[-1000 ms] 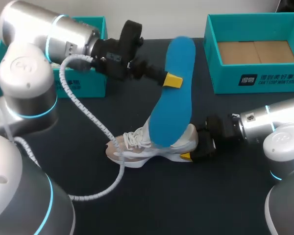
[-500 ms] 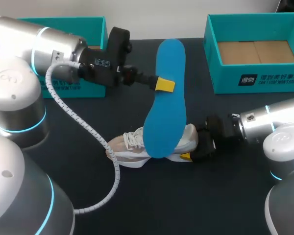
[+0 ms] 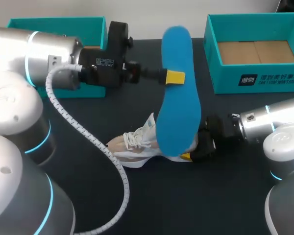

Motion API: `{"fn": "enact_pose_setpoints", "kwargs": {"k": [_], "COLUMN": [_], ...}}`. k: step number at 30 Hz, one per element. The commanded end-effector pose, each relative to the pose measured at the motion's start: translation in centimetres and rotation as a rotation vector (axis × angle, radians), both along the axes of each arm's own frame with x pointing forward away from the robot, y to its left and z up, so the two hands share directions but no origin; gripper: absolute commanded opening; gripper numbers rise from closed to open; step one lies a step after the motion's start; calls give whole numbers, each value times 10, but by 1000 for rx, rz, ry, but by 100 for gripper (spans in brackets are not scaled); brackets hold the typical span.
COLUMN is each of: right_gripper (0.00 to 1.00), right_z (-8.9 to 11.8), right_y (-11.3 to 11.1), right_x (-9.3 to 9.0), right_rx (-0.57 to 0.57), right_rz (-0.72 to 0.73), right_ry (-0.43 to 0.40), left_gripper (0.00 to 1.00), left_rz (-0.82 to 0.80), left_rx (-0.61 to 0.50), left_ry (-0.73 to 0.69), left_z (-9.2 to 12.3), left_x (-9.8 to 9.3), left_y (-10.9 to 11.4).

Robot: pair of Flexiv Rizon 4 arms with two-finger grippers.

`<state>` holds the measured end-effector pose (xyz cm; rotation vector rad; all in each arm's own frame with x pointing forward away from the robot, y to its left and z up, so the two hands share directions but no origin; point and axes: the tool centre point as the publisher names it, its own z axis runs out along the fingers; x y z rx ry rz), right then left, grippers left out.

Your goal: Take the shoe out of the shoebox, open the shoe tongue, remove and reinsert the insole, then place the shoe into the shoebox

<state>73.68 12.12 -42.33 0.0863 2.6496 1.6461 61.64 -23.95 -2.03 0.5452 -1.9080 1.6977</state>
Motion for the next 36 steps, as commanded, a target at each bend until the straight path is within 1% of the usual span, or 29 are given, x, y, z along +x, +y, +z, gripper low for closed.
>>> {"fn": "enact_pose_setpoints", "kwargs": {"k": [1,5,7,14,17,23,36], "right_gripper": [0,0,0,0,0,0,0], "right_z": [-3,-3,-3,-3,-3,-3,-3], "right_y": [4,4,4,4,4,4,4], "right_x": [0,0,0,0,0,0,0], "right_rx": [-5,-5,-5,-5,-5,-5,-5], "right_rz": [-2,-2,-2,-2,-2,-2,-2], "right_ry": [1,1,1,1,1,1,1], "left_gripper": [0,0,0,0,0,0,0], "left_rz": [22,-1,-42,-86,-88,-77,-82], "left_rx": [-15,-29,-43,-41,-34,-60,-57], "left_ry": [11,95,154,242,251,285,282], "left_z": [-5,-1,2,6,7,7,8], "left_x": [-10,-14,-17,-21,-23,-25,-26], "left_y": [5,7,9,12,13,17,17]}}
